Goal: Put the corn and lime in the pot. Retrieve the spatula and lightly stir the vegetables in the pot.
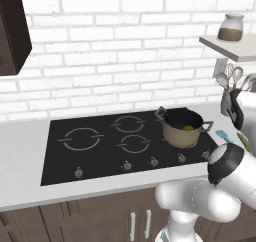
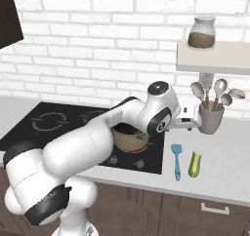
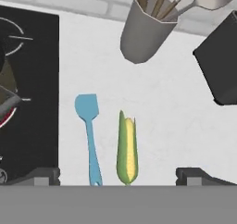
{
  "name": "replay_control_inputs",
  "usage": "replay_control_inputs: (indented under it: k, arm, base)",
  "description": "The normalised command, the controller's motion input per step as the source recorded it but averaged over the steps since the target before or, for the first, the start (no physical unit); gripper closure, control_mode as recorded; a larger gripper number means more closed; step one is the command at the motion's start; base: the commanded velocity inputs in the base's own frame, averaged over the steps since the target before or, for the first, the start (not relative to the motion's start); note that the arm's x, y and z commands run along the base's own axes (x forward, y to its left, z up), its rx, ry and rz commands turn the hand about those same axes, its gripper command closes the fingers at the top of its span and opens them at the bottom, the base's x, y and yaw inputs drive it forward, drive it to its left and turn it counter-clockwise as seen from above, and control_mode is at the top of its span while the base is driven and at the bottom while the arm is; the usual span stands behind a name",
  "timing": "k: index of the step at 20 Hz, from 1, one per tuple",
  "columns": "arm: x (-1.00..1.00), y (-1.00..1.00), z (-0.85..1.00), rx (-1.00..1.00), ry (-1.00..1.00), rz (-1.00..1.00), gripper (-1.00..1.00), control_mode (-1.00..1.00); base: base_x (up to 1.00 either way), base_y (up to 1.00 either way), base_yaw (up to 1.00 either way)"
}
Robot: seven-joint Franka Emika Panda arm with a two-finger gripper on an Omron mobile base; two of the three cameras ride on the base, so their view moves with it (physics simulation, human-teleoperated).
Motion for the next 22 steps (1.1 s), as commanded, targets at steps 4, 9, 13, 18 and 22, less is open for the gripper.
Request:
replay_control_inputs:
  k: [4,9,13,18,22]
  arm:
    - [0.0,-0.64,-0.23,0.05,0.03,-0.02,-1.0,-1.0]
    - [0.03,-0.51,-0.44,0.06,0.03,0.0,-1.0,-1.0]
    - [-0.01,-0.3,-0.56,0.03,0.02,0.0,-1.0,-1.0]
    - [-0.19,0.01,-0.56,0.05,0.05,0.0,-1.0,-1.0]
    - [0.0,0.01,-0.57,0.03,0.09,0.01,-1.0,-1.0]
  base:
    - [0.0,0.0,0.0]
    - [0.0,0.0,0.0]
    - [0.0,0.0,0.0]
    - [0.0,0.0,0.0]
    - [0.0,0.0,0.0]
